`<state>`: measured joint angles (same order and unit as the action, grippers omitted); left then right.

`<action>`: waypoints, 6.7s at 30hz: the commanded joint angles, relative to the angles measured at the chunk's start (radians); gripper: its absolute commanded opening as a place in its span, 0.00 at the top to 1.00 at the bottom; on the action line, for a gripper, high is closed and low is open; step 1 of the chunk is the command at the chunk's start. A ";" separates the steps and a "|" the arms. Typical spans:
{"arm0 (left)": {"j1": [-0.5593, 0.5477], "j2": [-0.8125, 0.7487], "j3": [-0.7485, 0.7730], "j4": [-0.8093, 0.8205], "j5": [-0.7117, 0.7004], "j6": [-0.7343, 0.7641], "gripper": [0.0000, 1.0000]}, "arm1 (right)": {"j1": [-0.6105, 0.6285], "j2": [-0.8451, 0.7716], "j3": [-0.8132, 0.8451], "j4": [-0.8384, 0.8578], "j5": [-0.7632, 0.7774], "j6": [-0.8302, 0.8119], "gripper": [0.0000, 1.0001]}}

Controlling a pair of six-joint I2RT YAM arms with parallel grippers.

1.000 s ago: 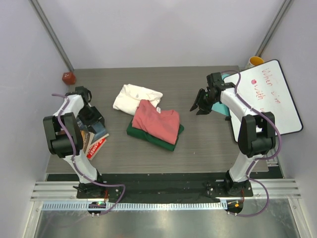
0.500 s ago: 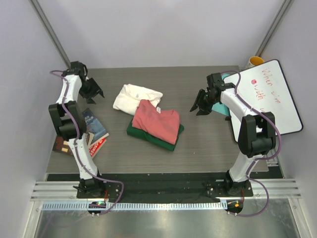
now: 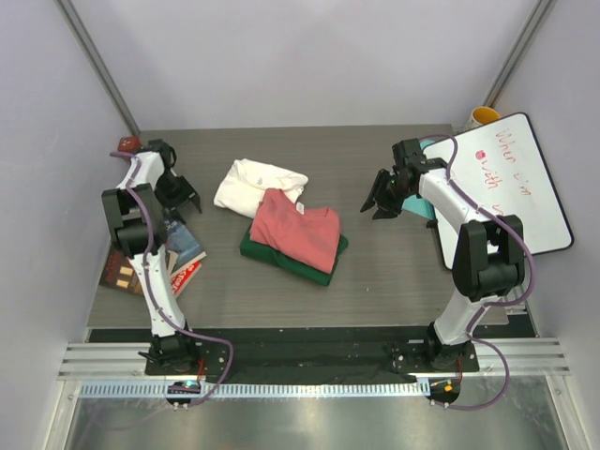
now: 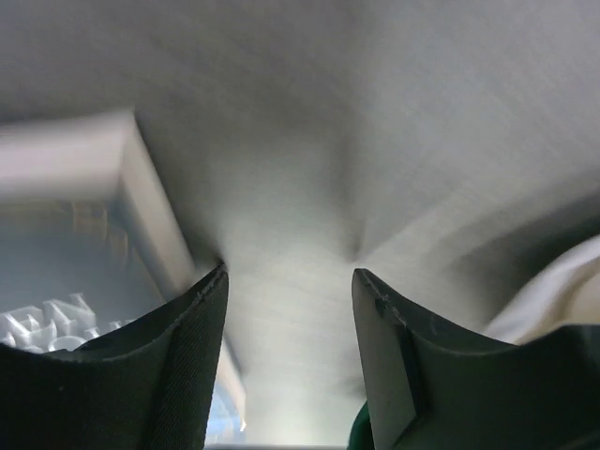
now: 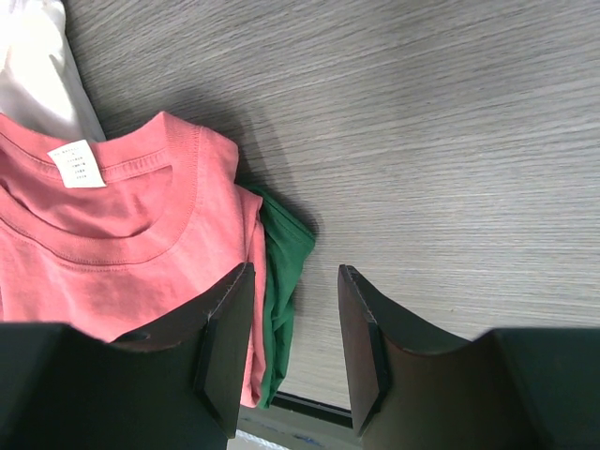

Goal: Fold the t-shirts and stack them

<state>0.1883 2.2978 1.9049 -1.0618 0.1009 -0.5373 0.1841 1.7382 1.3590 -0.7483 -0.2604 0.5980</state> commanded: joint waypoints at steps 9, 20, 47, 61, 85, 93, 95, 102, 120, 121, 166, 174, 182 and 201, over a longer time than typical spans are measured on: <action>0.003 -0.310 -0.487 0.086 -0.056 0.068 0.42 | 0.005 0.000 0.034 0.036 -0.019 0.029 0.53; -0.006 -0.250 -0.271 0.131 0.163 -0.003 0.36 | 0.006 0.004 0.031 0.036 -0.023 0.011 0.53; -0.382 -0.478 -0.221 0.114 0.260 -0.018 0.34 | 0.006 0.075 0.049 0.044 -0.132 -0.098 0.42; -0.409 -0.623 -0.481 0.105 0.355 -0.015 0.33 | 0.040 0.107 0.037 0.047 -0.161 -0.095 0.43; -0.530 -0.353 -0.514 0.057 0.273 0.071 0.35 | 0.048 0.135 -0.021 0.021 -0.200 -0.095 0.40; -0.530 -0.317 -0.564 0.082 0.290 0.079 0.32 | 0.106 0.188 -0.021 -0.013 -0.243 -0.125 0.36; -0.530 -0.305 -0.570 0.088 0.287 0.082 0.33 | 0.124 0.210 -0.011 -0.026 -0.237 -0.122 0.38; -0.532 -0.227 -0.573 0.134 0.283 0.045 1.00 | 0.205 0.305 0.054 -0.040 -0.238 -0.116 0.78; -0.365 0.068 -0.101 0.033 0.017 -0.180 1.00 | 0.249 0.619 0.594 0.000 -0.247 -0.024 0.89; -0.319 0.071 -0.105 0.040 0.023 -0.199 1.00 | 0.250 0.627 0.623 0.003 -0.255 -0.020 0.89; 0.178 0.232 0.504 -0.151 -0.148 -0.311 1.00 | 0.141 0.225 0.299 0.035 -0.273 -0.015 0.80; 0.186 0.180 0.462 -0.098 -0.132 -0.271 1.00 | 0.137 0.199 0.278 0.035 -0.263 -0.014 0.80; 0.177 0.068 0.405 -0.023 -0.032 -0.199 0.69 | 0.132 0.193 0.247 0.036 -0.257 -0.026 0.80; 0.125 -0.113 0.378 0.144 0.189 -0.237 0.87 | 0.107 0.242 0.235 0.043 -0.300 -0.043 0.80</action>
<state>0.3202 2.2555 2.2654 -1.0374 0.2111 -0.7540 0.3035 1.9865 1.5902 -0.7151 -0.5289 0.5667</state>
